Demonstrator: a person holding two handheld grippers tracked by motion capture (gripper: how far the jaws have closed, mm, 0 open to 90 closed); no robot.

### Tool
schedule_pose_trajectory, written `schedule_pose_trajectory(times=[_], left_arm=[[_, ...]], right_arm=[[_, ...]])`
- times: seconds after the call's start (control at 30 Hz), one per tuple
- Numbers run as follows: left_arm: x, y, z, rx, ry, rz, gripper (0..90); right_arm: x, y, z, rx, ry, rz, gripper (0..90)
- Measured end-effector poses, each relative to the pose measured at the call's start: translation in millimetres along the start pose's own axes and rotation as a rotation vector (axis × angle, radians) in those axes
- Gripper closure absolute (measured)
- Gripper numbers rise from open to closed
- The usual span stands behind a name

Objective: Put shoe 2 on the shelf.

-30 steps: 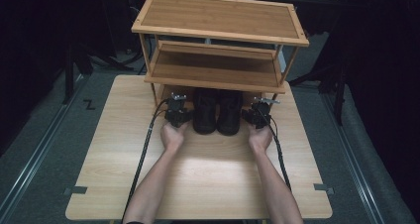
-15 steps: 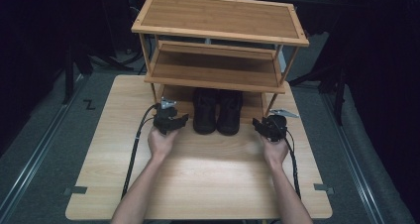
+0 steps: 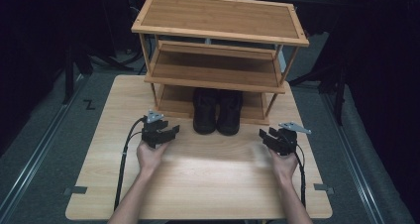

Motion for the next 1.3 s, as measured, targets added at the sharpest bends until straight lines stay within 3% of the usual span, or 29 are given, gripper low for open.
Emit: schedule_pose_trajectory(times=[0.1,0.43,0.6,0.9,1.1,1.3], left_arm=[[1.7,-6.3,9.1,0.01,-0.004,-0.007,44.9],[1.2,-23.1,26.8,0.0,-0.019,-0.016,43.8],[0.7,-27.4,36.6,0.021,-0.012,-0.025,43.1],[3.4,-36.9,54.7,0.047,-0.008,-0.054,42.0],[5.9,-37.9,63.9,0.113,0.027,-0.094,41.3],[6.3,-35.1,69.4,0.131,0.054,-0.129,39.8]], right_arm=[[-3.1,-5.7,4.8,0.002,-0.02,0.006,51.4],[-10.9,-23.5,15.0,-0.005,-0.019,-0.008,49.8],[-14.4,-29.2,21.7,-0.006,-0.016,-0.002,49.5],[-26.9,-32.9,38.0,0.032,-0.042,0.055,48.2],[-36.2,-30.6,49.3,0.083,-0.077,0.124,47.1],[-43.9,-26.7,57.1,0.116,-0.089,0.167,45.7]])
Point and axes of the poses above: each handheld gripper's, and its own axes: y roughly forward along the jaws, z roughly out of its underside, x roughly to its left, the point moved 5 cm from there along y, roughly forward along the jaws, and after that the axes turned 8 degrees about y, right-handed, at the moved point
